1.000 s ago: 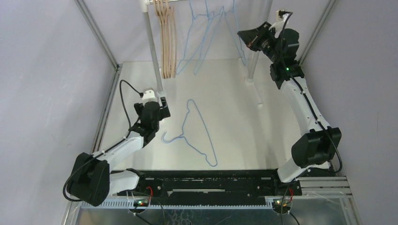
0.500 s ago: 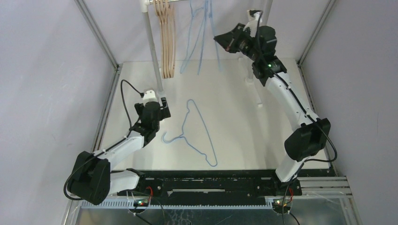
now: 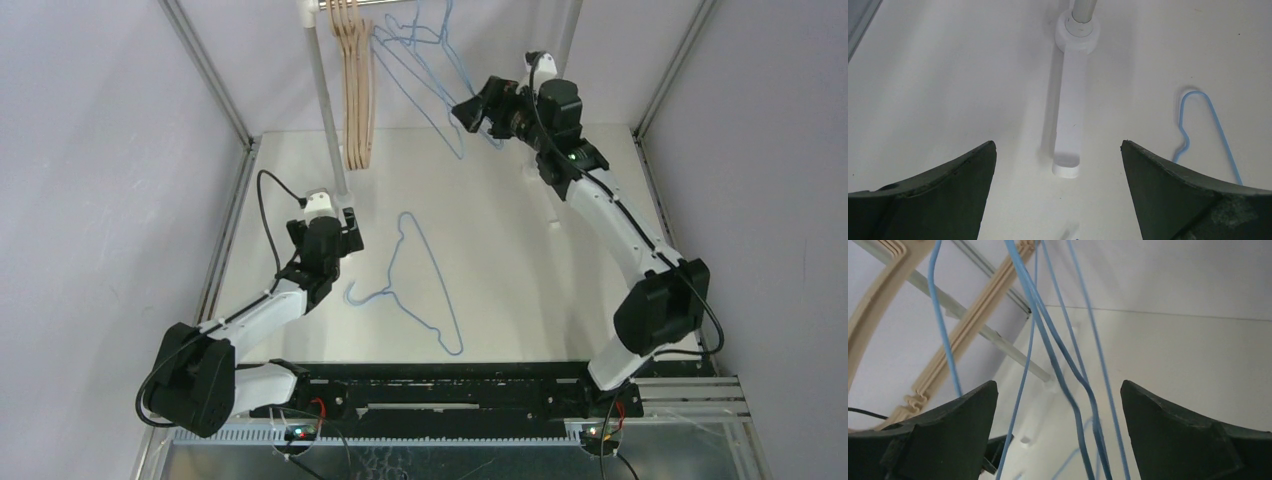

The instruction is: Organize the hangers

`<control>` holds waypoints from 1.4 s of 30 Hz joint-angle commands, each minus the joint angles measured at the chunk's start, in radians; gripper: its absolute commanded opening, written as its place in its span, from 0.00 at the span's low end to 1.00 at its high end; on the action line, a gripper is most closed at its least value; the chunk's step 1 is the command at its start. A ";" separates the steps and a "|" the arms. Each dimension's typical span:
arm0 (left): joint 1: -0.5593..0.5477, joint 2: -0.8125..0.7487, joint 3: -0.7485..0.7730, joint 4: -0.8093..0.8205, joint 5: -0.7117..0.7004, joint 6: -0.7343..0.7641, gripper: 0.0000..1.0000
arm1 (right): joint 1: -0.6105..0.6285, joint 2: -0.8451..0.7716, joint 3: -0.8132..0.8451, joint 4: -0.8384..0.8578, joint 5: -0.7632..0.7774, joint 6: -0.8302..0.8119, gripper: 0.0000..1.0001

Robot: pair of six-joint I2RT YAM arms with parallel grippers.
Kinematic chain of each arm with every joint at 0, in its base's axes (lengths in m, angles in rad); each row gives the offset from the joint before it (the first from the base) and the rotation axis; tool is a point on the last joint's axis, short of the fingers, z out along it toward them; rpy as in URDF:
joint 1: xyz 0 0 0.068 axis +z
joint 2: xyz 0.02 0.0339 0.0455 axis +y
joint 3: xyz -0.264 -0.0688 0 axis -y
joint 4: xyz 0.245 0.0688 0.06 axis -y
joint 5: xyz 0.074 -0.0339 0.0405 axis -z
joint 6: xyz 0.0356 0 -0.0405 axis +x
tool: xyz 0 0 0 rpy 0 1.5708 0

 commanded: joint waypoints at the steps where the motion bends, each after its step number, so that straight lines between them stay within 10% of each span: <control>1: 0.004 -0.017 0.013 0.042 0.005 -0.008 1.00 | -0.001 -0.176 -0.076 0.024 0.139 -0.131 1.00; 11: 0.004 -0.009 0.014 0.044 0.010 -0.013 1.00 | 0.055 -0.437 -0.287 -0.051 0.396 -0.303 1.00; 23: 0.004 -0.003 0.018 0.040 0.012 -0.015 0.99 | 0.507 -0.642 -0.542 -0.325 0.681 -0.279 1.00; 42: 0.006 -0.006 0.016 0.036 0.004 -0.025 1.00 | 0.813 0.009 -0.590 -0.216 0.518 -0.142 0.88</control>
